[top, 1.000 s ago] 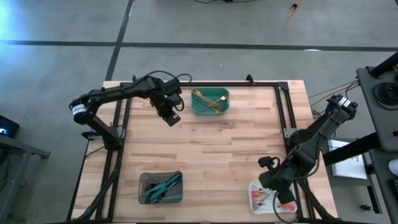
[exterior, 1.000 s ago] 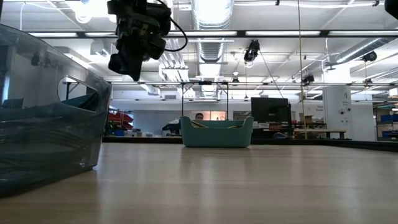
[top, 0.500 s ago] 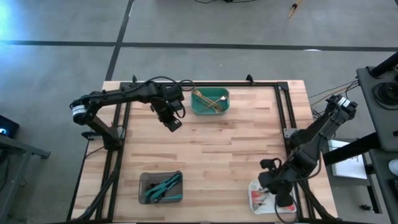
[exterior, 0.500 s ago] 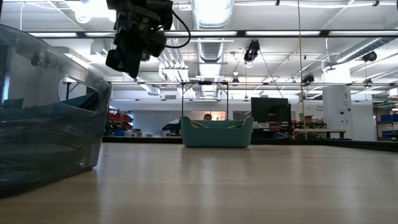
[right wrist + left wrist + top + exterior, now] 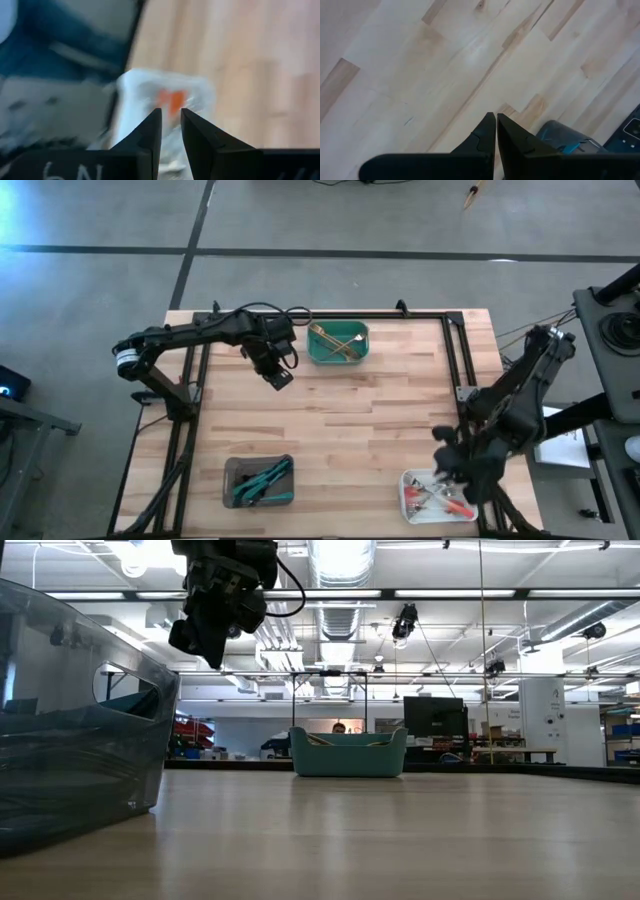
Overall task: Sort silverware by color (type)
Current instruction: Return to Home Position
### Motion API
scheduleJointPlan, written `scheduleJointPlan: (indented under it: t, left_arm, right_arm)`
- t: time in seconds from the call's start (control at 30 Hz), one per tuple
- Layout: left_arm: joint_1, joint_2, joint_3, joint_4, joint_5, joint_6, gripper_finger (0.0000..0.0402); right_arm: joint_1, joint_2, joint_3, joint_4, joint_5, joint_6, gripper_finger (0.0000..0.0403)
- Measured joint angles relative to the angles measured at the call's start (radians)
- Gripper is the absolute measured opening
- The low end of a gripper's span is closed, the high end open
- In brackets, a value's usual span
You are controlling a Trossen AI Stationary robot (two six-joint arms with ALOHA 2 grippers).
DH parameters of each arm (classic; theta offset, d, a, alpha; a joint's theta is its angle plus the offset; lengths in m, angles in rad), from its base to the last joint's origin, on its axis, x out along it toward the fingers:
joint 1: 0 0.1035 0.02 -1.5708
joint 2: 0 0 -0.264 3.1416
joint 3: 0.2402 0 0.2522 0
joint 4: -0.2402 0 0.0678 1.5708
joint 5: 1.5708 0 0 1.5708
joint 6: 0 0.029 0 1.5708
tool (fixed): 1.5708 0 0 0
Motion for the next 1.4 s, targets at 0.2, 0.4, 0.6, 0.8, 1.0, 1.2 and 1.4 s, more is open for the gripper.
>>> scheduleJointPlan:
  t: [0.2,0.4,0.6,0.8,1.0,1.2,1.4]
  left_arm:
    - [-0.024,-0.001,0.000,-0.001,-0.001,0.003,0.0000]
    - [-0.048,-0.017,0.000,0.000,-0.001,0.050,0.0000]
    - [-0.050,-0.036,0.000,0.000,-0.001,0.052,0.0000]
    - [-0.050,-0.059,0.000,0.003,-0.001,0.050,0.0000]
    - [-0.050,-0.065,0.000,0.006,-0.001,0.050,0.0000]
    - [-0.050,-0.066,0.000,0.016,-0.001,0.050,0.0000]
    - [-0.050,-0.065,0.000,0.016,-0.001,0.060,0.0000]
  right_arm:
    - [-0.002,-0.181,-0.165,0.078,0.269,-0.003,0.0064]
    - [-0.011,-0.374,-0.443,0.526,0.383,-0.110,0.0064]
    - [-0.118,-0.480,-0.718,1.031,0.396,-0.293,0.0063]
    - [-0.302,-0.493,-0.919,1.337,0.290,-0.267,0.0063]
    - [-0.503,-0.493,-0.992,1.402,0.194,-0.251,0.0063]
    - [-0.752,-0.495,-0.995,1.404,0.096,-0.322,0.0063]
    - [-1.033,-0.493,-0.995,1.395,-0.086,-0.339,0.0063]
